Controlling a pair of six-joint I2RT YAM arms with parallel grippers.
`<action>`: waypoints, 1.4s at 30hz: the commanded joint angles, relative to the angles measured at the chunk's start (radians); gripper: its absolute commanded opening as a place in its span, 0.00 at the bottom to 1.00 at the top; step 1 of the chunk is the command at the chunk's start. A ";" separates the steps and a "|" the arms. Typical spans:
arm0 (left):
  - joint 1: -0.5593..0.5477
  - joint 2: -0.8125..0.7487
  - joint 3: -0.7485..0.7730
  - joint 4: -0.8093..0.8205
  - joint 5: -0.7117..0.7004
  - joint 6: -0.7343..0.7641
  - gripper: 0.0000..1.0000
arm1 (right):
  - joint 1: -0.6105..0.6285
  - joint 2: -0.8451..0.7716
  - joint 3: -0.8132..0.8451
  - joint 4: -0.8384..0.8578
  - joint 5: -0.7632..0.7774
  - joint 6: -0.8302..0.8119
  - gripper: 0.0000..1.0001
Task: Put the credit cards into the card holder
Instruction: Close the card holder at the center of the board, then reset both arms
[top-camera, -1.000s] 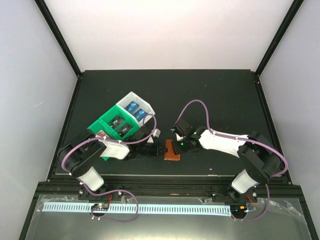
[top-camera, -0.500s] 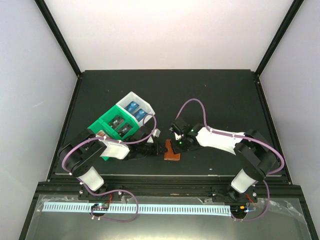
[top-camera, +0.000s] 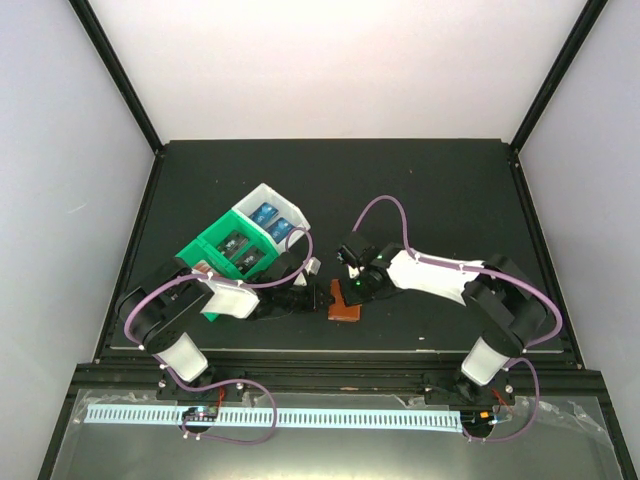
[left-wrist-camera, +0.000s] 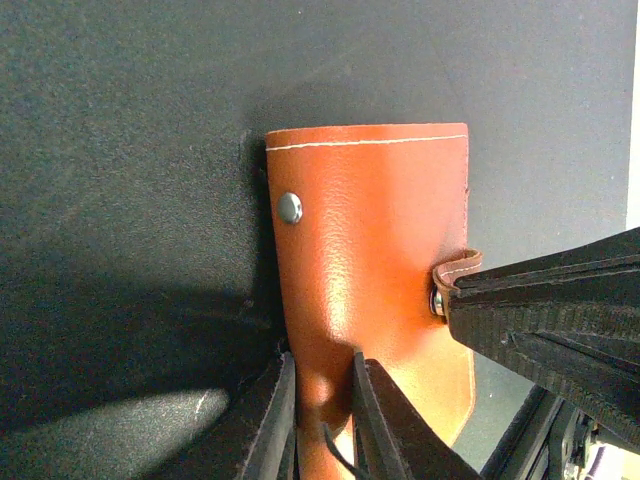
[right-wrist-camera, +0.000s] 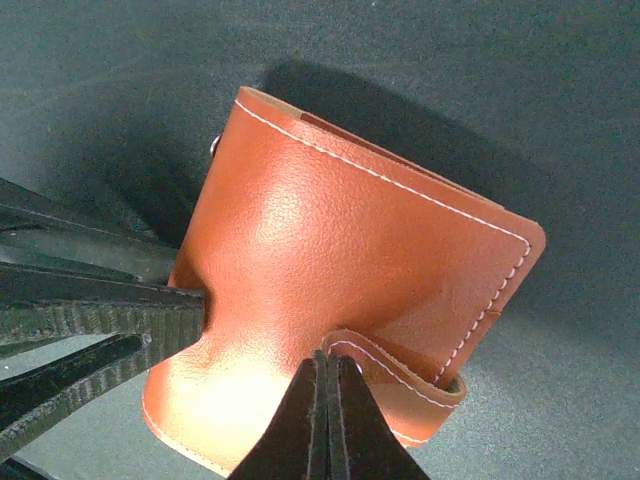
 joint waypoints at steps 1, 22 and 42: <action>-0.014 0.056 -0.029 -0.104 0.001 0.002 0.17 | 0.025 0.178 -0.087 0.061 -0.006 0.022 0.01; 0.003 -0.805 0.167 -0.725 -0.520 0.209 0.99 | 0.023 -0.786 -0.105 -0.112 0.597 0.108 0.62; 0.009 -1.295 0.377 -1.040 -0.841 0.409 0.99 | 0.022 -1.414 -0.040 -0.275 0.890 0.012 0.84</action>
